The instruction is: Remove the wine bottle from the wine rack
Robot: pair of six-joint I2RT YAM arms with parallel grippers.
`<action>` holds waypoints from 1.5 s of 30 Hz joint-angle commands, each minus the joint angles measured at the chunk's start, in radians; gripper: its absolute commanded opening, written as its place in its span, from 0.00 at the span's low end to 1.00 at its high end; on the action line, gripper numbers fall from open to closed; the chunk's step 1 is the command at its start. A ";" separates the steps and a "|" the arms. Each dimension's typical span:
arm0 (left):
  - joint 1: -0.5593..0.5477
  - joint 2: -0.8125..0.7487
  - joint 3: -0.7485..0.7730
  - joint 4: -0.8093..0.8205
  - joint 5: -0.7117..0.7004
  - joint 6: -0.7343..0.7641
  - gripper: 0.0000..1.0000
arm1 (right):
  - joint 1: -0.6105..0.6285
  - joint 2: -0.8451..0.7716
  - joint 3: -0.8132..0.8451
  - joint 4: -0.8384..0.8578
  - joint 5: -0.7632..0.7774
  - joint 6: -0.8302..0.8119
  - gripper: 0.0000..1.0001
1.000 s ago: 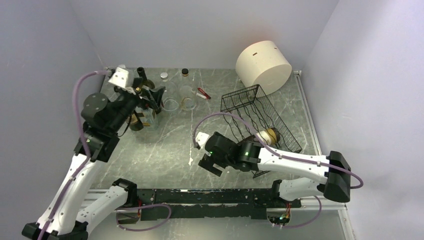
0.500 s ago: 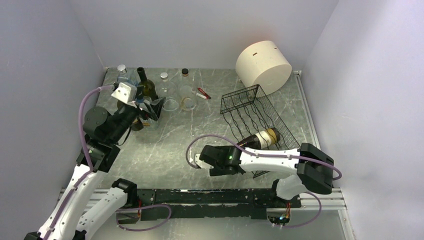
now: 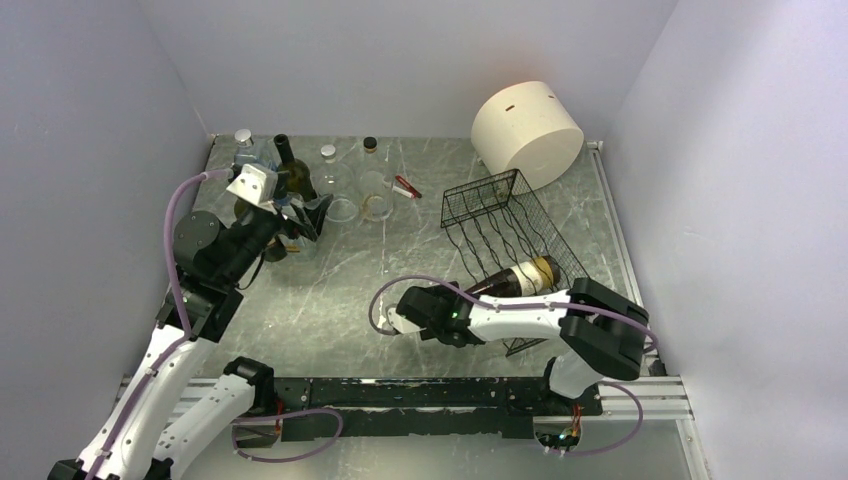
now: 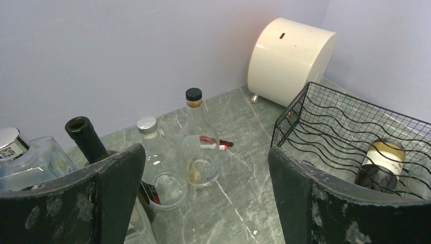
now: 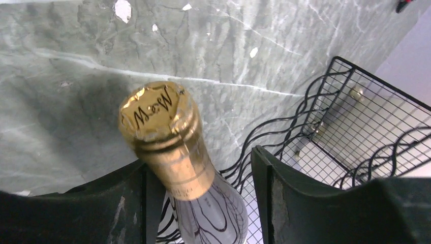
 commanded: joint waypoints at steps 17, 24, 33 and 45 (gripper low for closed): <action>0.007 0.051 -0.012 0.034 -0.025 0.026 0.93 | -0.007 0.204 0.066 0.137 -0.021 -0.014 0.13; 0.008 0.061 -0.016 0.034 -0.038 0.030 0.92 | 0.095 0.242 0.172 0.131 0.036 0.073 0.03; 0.007 0.042 -0.018 0.031 -0.097 0.032 0.90 | 0.203 0.161 0.321 0.129 0.018 0.147 0.00; 0.008 0.012 -0.030 0.024 -0.245 0.024 0.89 | 0.212 -0.081 0.353 0.328 -0.126 0.293 0.00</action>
